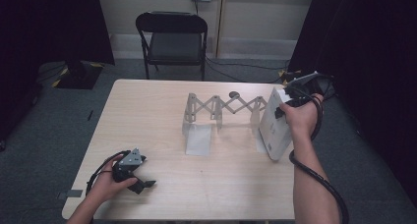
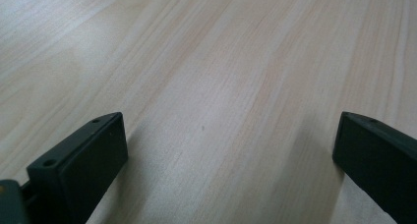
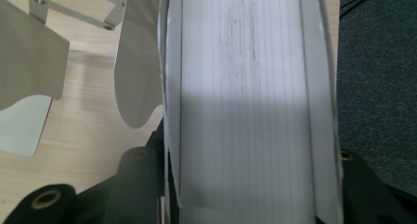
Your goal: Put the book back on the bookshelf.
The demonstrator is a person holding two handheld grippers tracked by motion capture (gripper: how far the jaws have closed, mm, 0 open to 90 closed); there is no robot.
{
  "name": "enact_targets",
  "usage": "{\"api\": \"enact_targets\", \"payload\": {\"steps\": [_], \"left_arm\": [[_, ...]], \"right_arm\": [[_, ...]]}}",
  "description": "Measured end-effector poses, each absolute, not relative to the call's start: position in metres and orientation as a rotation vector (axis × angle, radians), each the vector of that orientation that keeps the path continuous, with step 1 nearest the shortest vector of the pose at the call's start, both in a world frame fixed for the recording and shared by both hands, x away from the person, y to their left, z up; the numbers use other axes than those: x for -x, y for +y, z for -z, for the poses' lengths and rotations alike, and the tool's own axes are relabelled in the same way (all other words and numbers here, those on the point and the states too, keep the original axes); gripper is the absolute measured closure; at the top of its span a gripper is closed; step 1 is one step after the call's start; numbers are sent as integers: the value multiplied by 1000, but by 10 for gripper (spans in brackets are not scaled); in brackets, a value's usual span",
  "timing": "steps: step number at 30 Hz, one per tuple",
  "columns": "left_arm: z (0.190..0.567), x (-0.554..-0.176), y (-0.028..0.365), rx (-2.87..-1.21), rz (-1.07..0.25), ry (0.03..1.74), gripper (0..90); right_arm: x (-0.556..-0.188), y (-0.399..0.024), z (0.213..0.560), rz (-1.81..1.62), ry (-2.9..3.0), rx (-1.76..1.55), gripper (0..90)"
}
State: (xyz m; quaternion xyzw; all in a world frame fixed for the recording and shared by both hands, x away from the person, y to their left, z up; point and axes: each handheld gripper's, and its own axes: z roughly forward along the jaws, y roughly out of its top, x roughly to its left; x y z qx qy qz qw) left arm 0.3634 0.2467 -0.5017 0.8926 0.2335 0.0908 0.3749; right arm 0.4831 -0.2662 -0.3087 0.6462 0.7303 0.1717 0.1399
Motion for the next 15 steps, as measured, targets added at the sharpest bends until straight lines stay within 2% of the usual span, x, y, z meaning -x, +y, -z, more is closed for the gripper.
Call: {"api": "enact_targets", "payload": {"steps": [15], "left_arm": [[502, -363, 247, -2285, -232, 597, 0]], "right_arm": [[-487, -269, 314, -499, 2092, -1879, 537]]}}
